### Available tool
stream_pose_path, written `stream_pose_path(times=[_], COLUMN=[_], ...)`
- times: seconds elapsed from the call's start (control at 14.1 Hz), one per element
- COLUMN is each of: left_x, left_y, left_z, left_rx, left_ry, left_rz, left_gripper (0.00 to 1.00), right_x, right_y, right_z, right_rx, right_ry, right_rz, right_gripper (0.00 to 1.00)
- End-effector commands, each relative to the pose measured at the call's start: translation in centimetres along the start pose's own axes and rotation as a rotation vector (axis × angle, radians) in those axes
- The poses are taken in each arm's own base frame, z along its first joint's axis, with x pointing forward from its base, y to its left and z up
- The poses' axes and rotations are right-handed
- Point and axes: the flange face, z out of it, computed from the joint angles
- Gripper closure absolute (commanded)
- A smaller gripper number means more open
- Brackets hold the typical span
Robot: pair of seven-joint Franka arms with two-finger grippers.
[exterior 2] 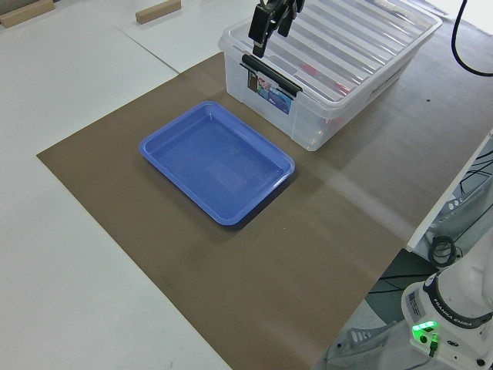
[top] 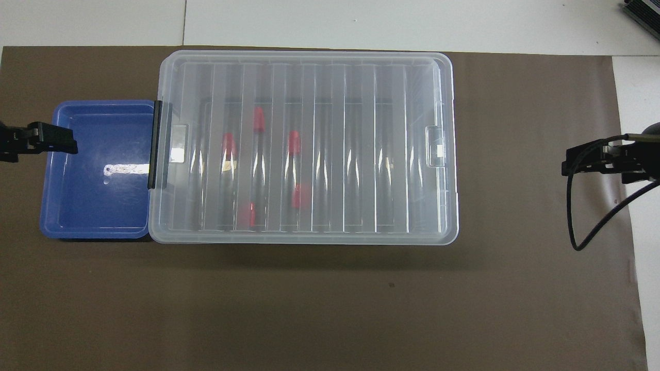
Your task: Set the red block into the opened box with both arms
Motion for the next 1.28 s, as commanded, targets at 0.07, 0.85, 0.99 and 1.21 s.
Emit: stream_pose_path(times=[0.07,0.85,0.99,1.21], left_x=[-0.8,-0.7,-0.7,-0.7], left_y=[-0.3,-0.3,-0.3,-0.3], left_z=[-0.4,-0.4,-0.4,-0.5], left_rx=[-0.013,-0.013,-0.013,-0.014], left_ry=[-0.008,-0.006,-0.006,-0.005], left_rz=[-0.01,-0.009,-0.01,-0.009], left_gripper=[0.0,0.0,0.0,0.0], right_x=[-0.9,-1.2,-1.2,-1.2], right_y=[0.6,0.4,0.2,-0.2], right_z=[-0.3,-0.5,-0.6,-0.6], right_rx=[-0.013,-0.019,-0.017,-0.016], right_ry=[0.022,-0.015,-0.009,-0.003], right_rz=[0.004,0.0,-0.002,-0.006], right_gripper=[0.0,0.0,0.0,0.0])
